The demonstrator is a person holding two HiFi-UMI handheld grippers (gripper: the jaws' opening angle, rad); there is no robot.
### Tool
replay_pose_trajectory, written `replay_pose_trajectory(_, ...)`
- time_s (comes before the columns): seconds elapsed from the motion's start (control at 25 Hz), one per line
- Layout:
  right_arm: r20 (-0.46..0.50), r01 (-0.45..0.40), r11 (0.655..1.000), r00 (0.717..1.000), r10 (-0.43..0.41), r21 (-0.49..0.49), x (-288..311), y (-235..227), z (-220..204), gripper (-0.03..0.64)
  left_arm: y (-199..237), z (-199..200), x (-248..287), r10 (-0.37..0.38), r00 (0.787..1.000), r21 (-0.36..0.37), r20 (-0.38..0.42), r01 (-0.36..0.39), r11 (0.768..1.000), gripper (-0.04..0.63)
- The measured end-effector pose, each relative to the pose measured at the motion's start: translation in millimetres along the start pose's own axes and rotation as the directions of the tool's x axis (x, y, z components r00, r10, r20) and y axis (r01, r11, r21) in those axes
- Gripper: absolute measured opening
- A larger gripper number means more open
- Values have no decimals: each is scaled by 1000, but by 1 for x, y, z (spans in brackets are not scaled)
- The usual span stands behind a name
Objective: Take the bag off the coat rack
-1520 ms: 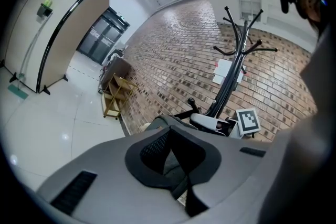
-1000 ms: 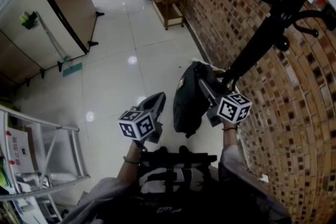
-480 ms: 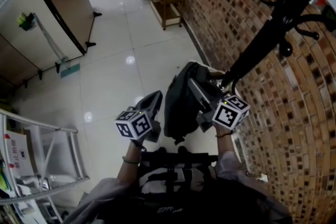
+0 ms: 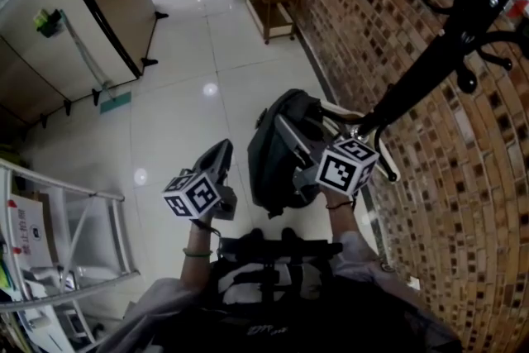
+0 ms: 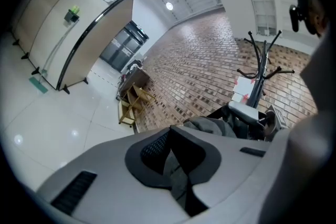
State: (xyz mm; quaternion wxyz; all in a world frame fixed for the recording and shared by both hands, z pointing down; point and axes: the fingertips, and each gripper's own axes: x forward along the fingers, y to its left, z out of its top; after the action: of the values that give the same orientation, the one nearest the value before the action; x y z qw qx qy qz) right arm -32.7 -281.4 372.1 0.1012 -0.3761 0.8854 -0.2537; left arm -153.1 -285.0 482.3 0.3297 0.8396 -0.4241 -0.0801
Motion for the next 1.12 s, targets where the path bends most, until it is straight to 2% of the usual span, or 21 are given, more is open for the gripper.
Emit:
replay_pose_trajectory(0.2,-88,7,1000,996,-7,-3,14,6,-36,49,24,13,-22,65,997,-25,51,-63,998,8)
replay_pose_trajectory(0.44,-89,-45,994,995,54,95,15,14,-71,49,37,14,-35,99,993,-44,67,-96,994,8)
replay_pose_trajectory(0.6,-80,-71,985,993,84,158,14,23,-89,49,35,11,-40,96,993,-35,63,-94,995,8)
replay_pose_trajectory(0.72,-104,-53,981,992,73,185,8,20,-106,49,31,11,-43,80,995,-13,60,-79,997,8)
replay_pose_trajectory(0.96,-157,-20,980,986,51,197,-2,16,-137,49,27,3,-46,73,997,-7,40,-73,997,8)
replay_pose_trajectory(1.12,-156,12,983,988,17,186,-11,8,-139,49,21,-3,-46,62,998,3,22,-62,998,8)
